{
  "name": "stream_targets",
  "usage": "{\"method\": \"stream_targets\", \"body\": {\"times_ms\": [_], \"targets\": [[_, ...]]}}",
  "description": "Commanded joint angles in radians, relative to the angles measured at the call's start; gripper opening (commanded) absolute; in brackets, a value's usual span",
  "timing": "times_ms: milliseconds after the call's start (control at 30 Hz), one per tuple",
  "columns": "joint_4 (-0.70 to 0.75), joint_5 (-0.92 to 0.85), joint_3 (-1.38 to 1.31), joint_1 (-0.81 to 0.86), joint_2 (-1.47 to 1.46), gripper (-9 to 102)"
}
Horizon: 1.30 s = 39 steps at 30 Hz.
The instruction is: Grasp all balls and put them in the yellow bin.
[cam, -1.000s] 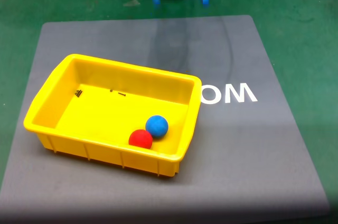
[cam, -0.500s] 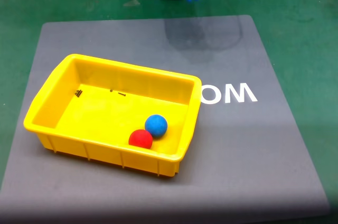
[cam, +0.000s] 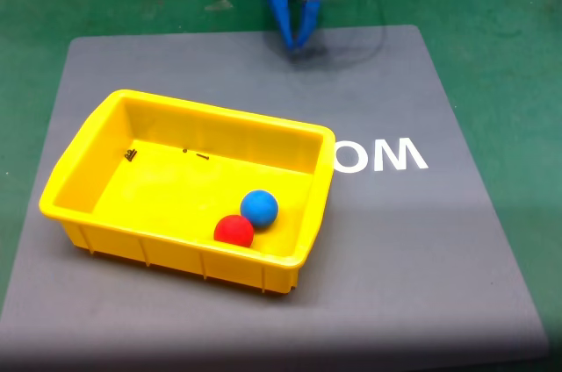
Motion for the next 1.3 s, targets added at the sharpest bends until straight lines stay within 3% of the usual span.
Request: {"method": "stream_targets", "body": {"times_ms": [0, 367, 1267], "targets": [[0.072, 0.003, 0.035, 0.023, 0.074, 0], [0.503, 0.051, 0.061, 0.089, 0.262, 0], [0.514, 0.043, 0.063, 0.091, 0.261, 0]]}}
